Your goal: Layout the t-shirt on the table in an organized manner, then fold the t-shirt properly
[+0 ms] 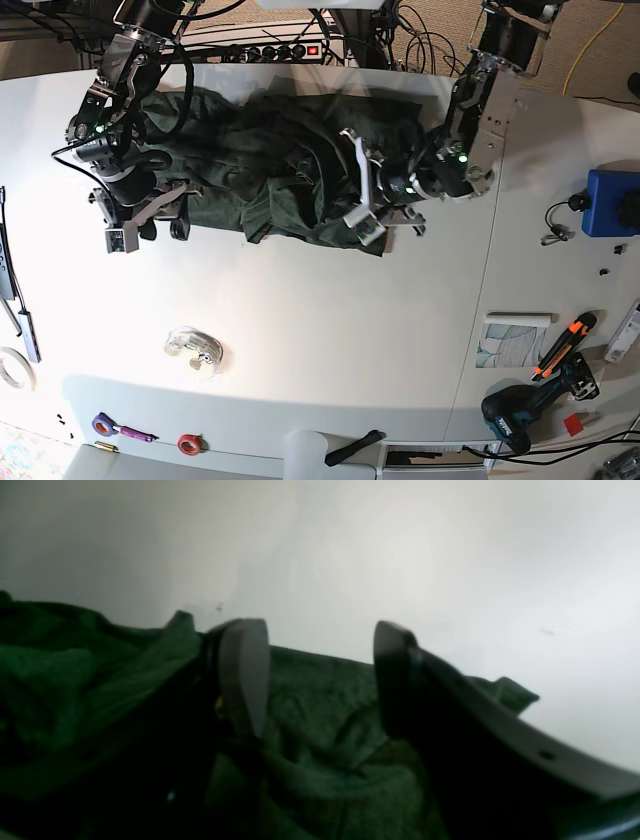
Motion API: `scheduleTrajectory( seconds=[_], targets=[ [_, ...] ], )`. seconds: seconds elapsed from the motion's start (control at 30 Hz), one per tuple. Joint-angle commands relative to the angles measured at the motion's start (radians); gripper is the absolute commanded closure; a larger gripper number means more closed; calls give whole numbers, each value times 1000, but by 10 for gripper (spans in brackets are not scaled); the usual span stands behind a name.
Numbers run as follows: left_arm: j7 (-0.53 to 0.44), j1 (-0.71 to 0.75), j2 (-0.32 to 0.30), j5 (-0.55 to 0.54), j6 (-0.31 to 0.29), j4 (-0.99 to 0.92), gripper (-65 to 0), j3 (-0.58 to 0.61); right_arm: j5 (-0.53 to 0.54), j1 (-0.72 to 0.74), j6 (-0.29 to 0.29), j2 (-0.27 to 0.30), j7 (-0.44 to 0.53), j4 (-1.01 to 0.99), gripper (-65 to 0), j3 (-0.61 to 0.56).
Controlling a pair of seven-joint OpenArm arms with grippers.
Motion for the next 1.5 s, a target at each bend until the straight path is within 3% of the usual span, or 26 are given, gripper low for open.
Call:
scheduleTrajectory(
  seconds=[0.0, 0.27, 0.5, 0.63, 0.7, 0.83, 0.97, 1.17, 1.3, 1.43, 1.47],
  targets=[
    [-42, -23, 22, -14, -7, 9, 0, 28, 9, 12, -1, 9, 27, 17, -330, 2],
    [-50, -70, 153, 36, 29, -10, 0, 242, 9, 11, -1, 9, 28, 17, -330, 2],
    [-43, -148, 193, -50, 29, 2, -4, 229, 9, 15, -22, 13, 62, 17, -330, 23],
    [-10, -158, 193, -55, 29, 10, -273, 130, 10, 71, -51, 12, 76, 17, -330, 169],
    [-2, -157, 193, -55, 30, 10, -335, 66, 31, 113, -50, 21, 47, 17, -331, 259],
    [0, -158, 192, -102, 21, 10, -337, -52, 124, 135, -49, 109, 5, 16, -337, 370],
    [35, -158, 192, -189, -26, 10, -337, -131, 187, 133, -49, 202, -48, -21, -397, 428],
    [50, -157, 189, -211, -31, 10, -337, -139, 414, 137, -31, 307, -119, -319, -397, 439],
    [50, -158, 189, -211, -31, 10, -337, -139, 525, 142, -29, 342, -238, -501, -397, 440],
    [49, -158, 190, -211, -31, 10, -337, -139, 646, 141, 47, 344, -447, -601, -397, 440],
    [49, -158, 189, -211, -31, 10, -337, -139, 696, 137, 60, 344, -447, -616, -397, 439]
  ],
)
